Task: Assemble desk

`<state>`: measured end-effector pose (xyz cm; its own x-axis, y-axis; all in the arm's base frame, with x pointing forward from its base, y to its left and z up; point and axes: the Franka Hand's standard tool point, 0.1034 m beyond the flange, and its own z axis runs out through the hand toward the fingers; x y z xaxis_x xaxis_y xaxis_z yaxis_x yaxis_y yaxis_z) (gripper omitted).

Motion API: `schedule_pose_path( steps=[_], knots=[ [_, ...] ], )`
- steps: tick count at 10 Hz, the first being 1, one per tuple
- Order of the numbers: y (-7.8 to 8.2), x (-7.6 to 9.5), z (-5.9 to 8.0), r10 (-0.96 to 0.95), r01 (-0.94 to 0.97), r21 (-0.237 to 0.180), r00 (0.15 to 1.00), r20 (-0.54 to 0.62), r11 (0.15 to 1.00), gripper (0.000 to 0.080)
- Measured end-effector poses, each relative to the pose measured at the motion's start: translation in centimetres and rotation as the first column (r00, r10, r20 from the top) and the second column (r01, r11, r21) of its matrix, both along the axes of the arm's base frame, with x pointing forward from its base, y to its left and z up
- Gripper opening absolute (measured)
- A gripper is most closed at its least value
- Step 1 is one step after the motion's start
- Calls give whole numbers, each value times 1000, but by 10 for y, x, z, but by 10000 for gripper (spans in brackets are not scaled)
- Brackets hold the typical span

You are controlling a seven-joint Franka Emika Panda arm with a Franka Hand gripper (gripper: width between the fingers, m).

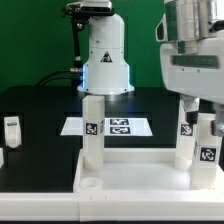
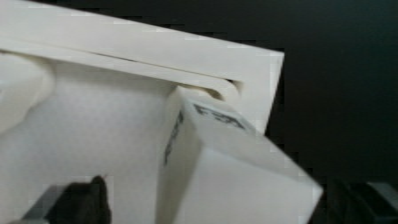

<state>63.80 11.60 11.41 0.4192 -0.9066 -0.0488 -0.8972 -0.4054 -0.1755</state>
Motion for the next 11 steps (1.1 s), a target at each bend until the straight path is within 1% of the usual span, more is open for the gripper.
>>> schedule_pose_path(
  steps=[1,4,5,6,7,8,9,10,11],
  knots=[
    [5,-1,-1,118,-118,-12,993,10,993,641],
    [1,0,-1,276,-275,-43,961,25,961,649],
    [0,0,0,367,-364,-67,930,29,929,649],
    [-3,3,-1,615,-608,-124,788,32,784,649],
    [-3,3,-3,655,-647,-123,754,37,752,649],
    [-4,3,-3,614,-607,-116,789,34,786,649],
    [-4,3,-3,615,-608,-117,788,33,785,536],
    [-4,3,-3,569,-564,-105,821,34,819,536],
    [-6,2,-4,509,-505,-94,860,29,858,352]
  ],
)
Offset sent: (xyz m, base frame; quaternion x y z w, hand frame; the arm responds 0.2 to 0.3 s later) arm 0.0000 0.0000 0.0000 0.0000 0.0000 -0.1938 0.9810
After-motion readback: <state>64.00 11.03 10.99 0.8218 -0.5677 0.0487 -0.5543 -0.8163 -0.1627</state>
